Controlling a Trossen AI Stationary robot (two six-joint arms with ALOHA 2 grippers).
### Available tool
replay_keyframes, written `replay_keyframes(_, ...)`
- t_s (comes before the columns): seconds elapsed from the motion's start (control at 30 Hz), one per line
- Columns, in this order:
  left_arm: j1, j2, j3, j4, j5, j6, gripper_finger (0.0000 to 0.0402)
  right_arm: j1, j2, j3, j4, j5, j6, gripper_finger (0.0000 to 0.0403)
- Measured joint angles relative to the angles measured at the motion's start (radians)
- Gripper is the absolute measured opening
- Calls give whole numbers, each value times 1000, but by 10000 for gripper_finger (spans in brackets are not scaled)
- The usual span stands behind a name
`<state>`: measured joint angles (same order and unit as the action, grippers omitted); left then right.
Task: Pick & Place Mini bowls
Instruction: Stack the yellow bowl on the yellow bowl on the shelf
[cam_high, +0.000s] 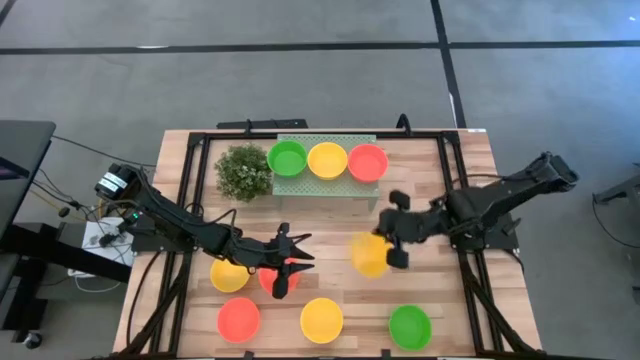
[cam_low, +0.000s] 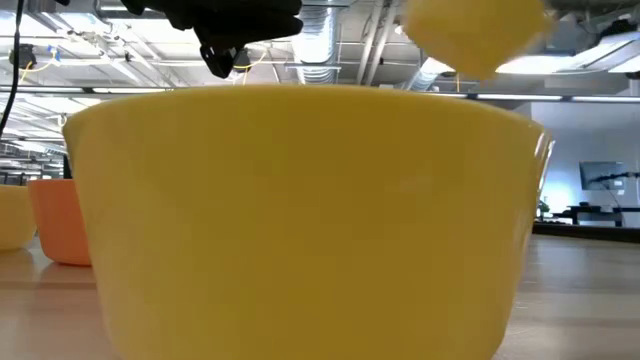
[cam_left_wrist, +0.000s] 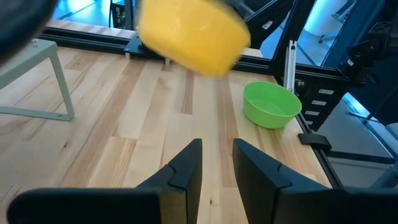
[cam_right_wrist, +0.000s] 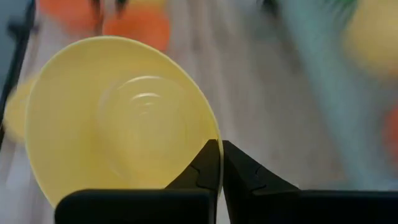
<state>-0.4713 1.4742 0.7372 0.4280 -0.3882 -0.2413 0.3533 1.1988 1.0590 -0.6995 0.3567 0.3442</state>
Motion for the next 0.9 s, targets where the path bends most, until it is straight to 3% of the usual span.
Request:
replay_keyframes(0.3,2,0,0,0,0,0,90,-229,0,280,91,41,-207,2)
replay_keyframes(0.4,2,0,0,0,0,0,90,-305,34,380,48,46,-299,1)
replay_keyframes(0.6,3,0,0,11,-1,50,90,-468,226,601,-177,21,-373,1)
replay_keyframes(0.9,3,0,0,23,-1,80,90,-638,540,882,-370,-185,-459,0)
